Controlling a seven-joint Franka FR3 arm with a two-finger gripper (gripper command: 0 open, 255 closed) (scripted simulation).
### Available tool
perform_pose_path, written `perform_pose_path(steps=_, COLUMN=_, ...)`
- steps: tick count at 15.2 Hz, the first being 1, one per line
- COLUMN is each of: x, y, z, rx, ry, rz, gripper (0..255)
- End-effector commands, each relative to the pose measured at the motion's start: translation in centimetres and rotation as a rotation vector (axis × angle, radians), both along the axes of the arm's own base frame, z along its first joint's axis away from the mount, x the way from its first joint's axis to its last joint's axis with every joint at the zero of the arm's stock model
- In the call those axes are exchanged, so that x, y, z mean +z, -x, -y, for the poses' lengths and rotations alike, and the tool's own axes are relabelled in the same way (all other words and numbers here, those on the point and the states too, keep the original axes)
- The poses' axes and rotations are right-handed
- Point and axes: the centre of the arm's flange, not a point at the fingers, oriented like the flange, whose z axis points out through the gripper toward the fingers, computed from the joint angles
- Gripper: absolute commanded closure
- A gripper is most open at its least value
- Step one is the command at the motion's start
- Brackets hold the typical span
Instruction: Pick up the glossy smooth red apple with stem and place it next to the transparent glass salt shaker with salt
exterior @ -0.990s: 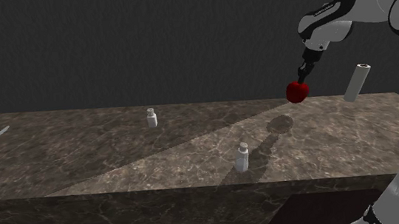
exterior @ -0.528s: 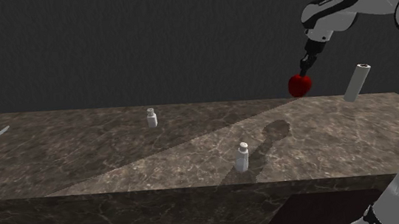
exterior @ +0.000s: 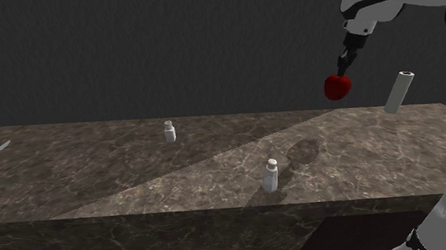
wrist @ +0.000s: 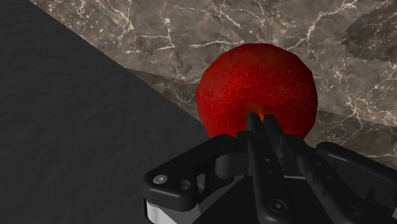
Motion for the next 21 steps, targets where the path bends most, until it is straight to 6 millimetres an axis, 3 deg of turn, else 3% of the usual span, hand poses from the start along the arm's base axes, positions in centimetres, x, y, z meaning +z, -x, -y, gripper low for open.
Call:
perform_pose_path(steps=1, x=1.1, y=0.0, z=0.1, rx=0.000, ry=0.000, rz=0.000, gripper=255)
perform_pose_path(steps=9, x=4.9, y=0.0, z=0.1, rx=0.000, ry=0.000, rz=0.000, gripper=255)
perform_pose_path(steps=21, x=4.9, y=0.5, z=-15.7, rx=0.000, ry=0.000, rz=0.000, gripper=255)
